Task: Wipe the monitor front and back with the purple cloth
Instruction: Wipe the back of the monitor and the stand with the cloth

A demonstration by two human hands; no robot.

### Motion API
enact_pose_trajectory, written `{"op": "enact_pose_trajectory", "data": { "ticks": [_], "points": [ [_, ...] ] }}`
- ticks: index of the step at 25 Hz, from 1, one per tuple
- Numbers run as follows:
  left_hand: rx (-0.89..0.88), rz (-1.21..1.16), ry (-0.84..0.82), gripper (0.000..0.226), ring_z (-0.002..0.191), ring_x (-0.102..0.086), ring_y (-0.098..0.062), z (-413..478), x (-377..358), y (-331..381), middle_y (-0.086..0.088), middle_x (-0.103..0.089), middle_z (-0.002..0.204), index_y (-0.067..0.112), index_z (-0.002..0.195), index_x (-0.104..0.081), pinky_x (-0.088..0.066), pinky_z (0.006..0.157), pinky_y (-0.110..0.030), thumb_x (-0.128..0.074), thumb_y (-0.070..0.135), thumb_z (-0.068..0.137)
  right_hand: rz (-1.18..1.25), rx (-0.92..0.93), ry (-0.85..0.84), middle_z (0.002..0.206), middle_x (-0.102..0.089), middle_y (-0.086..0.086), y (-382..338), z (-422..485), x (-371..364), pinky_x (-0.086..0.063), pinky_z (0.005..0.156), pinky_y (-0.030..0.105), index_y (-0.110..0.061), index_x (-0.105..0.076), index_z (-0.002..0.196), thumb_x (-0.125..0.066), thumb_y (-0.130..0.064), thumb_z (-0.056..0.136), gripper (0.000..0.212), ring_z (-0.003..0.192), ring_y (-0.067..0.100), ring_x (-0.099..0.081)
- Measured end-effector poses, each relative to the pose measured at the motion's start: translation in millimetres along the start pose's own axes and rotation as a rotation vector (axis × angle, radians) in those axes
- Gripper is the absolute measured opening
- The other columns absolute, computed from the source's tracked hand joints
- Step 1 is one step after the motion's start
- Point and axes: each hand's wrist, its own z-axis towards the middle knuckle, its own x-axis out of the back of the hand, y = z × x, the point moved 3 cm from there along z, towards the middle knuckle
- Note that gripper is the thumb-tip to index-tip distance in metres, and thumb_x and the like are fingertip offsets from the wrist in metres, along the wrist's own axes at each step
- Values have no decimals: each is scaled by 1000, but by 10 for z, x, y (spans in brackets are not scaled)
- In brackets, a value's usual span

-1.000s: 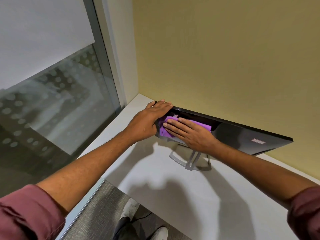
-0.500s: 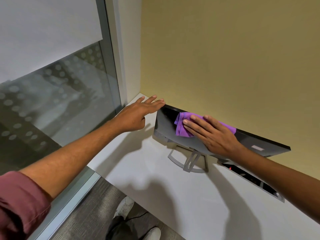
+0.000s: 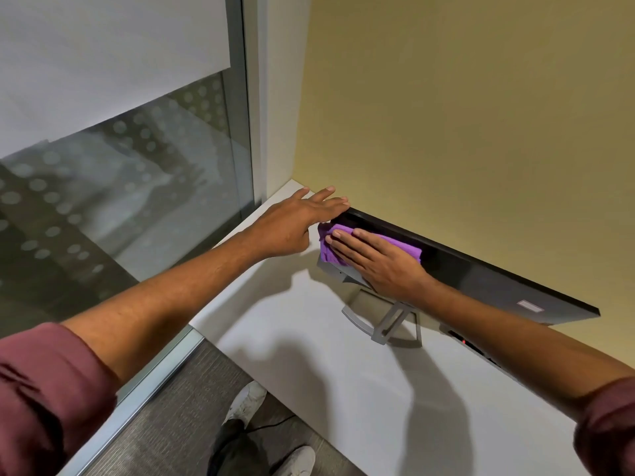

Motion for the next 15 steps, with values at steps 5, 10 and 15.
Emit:
{"op": "enact_pose_trajectory", "data": {
  "ticks": [5,10,15],
  "points": [
    [13,-9,-13,100,164,-10,-13,-27,40,56,7,-26,174,24,167,-28,-18,132,-50,-47,-18,78,-122,76,-137,175,12,31,-346,247,-277,-8,135,51,14,11,163,-29,-30,106,82,166,41,4],
    [26,7,-2,104,164,-10,-14,-66,12,49,7,-25,174,26,167,-26,-18,132,-52,-52,-19,77,-227,142,-231,174,7,33,-648,390,-499,2,134,58,17,10,161,-32,-27,106,82,164,46,1],
    [22,36,14,108,164,-9,-13,-77,-22,28,10,-23,175,28,168,-23,-17,132,-49,-52,-19,75,-258,181,-360,173,11,36,-792,401,-682,1,133,60,15,10,162,-46,-26,105,90,162,52,7]
  ]
}}
